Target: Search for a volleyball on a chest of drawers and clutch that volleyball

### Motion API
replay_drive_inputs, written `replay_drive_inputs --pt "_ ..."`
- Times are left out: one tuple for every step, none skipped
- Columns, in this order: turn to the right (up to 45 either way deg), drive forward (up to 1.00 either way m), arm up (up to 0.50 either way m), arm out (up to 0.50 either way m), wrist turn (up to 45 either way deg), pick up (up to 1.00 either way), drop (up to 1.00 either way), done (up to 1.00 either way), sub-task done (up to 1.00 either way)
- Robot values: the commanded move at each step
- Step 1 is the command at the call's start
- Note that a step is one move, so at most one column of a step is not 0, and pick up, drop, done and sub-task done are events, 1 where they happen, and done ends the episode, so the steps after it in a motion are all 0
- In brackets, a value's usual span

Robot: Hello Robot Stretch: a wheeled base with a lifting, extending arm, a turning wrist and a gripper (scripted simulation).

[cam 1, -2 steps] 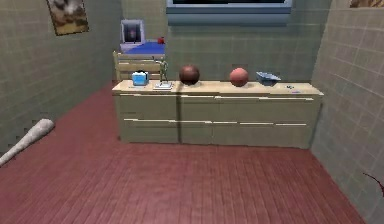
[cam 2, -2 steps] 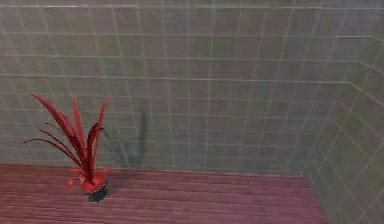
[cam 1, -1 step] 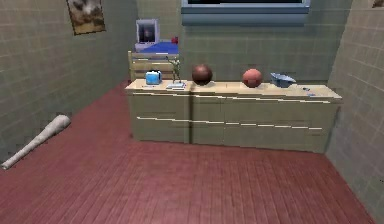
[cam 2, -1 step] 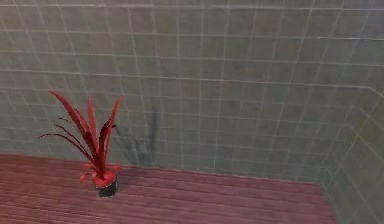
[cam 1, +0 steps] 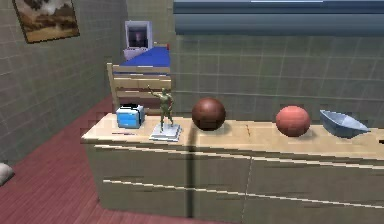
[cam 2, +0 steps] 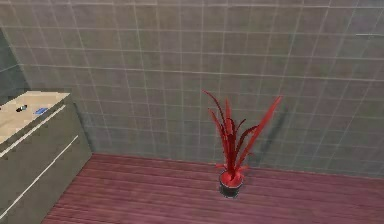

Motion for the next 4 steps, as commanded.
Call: replay_drive_inputs --pt "-3.0 0.0 0.0 0.0 0.0 0.0 0.0 0.0 0.0" --pt "0.0 0.4 0.0 0.0 0.0 0.0 0.0 0.0 0.0" --pt "9.0 0.0 0.0 0.0 0.0 0.0 0.0 0.0 0.0" --pt "0.0 0.15 0.0 0.0 0.0 0.0 0.0 0.0 0.0"
